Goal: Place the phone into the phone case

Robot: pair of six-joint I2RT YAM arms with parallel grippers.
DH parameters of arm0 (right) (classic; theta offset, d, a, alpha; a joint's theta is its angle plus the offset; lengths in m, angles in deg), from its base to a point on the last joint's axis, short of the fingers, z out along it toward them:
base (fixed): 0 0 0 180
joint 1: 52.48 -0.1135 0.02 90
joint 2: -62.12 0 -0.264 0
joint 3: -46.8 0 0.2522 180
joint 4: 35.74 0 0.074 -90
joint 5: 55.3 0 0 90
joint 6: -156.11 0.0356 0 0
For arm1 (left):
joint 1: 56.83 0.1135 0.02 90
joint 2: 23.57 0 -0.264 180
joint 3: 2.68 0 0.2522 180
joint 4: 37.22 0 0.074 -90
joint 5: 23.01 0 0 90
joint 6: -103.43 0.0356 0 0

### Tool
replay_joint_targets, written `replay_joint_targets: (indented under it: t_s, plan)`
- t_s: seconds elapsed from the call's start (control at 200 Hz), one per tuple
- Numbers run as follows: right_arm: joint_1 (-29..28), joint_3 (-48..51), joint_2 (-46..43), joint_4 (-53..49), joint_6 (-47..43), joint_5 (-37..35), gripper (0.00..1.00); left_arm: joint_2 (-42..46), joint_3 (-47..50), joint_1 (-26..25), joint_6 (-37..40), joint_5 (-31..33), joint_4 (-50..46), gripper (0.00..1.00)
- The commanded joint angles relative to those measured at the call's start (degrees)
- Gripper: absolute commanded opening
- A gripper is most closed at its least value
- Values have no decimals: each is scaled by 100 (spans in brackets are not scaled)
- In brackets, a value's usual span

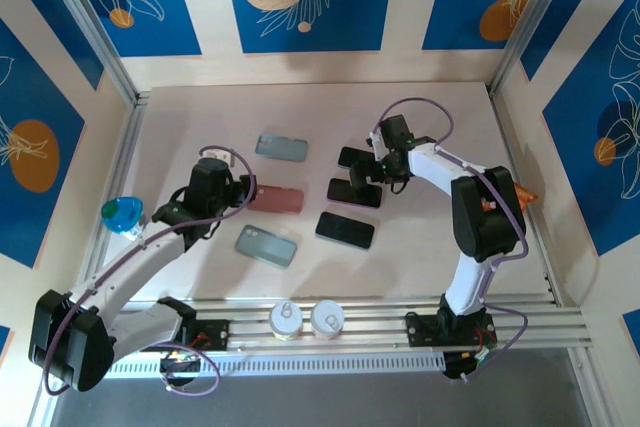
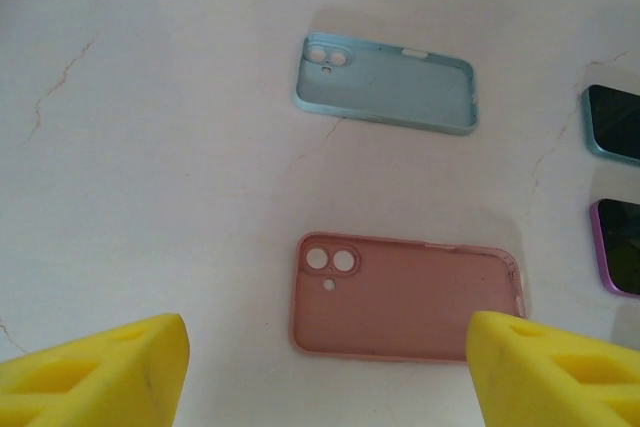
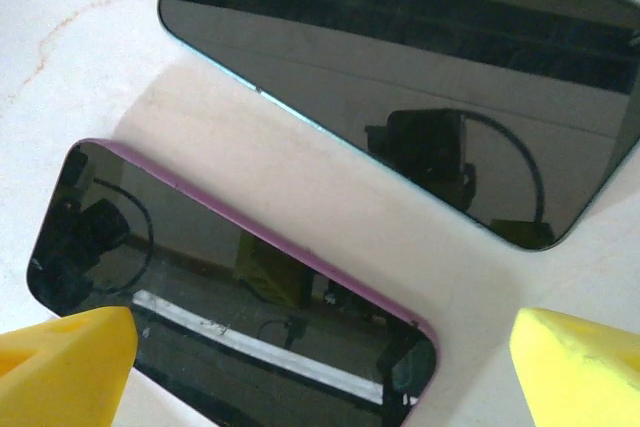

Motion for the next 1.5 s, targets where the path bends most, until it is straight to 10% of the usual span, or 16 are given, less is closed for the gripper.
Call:
replay_joint_targets:
  t_s: [0.0, 1.17, 1.491]
  plan:
    - [-41, -143, 145, -154, 230, 382, 96, 56, -56, -65, -85, -61, -81, 74]
    - [-375, 114, 16, -702, 650, 758, 97, 137, 234, -101, -62, 81, -45, 75]
    - [-1299, -83, -418, -841, -442, -1006, 99, 187, 257, -101, -94, 145, -89, 75]
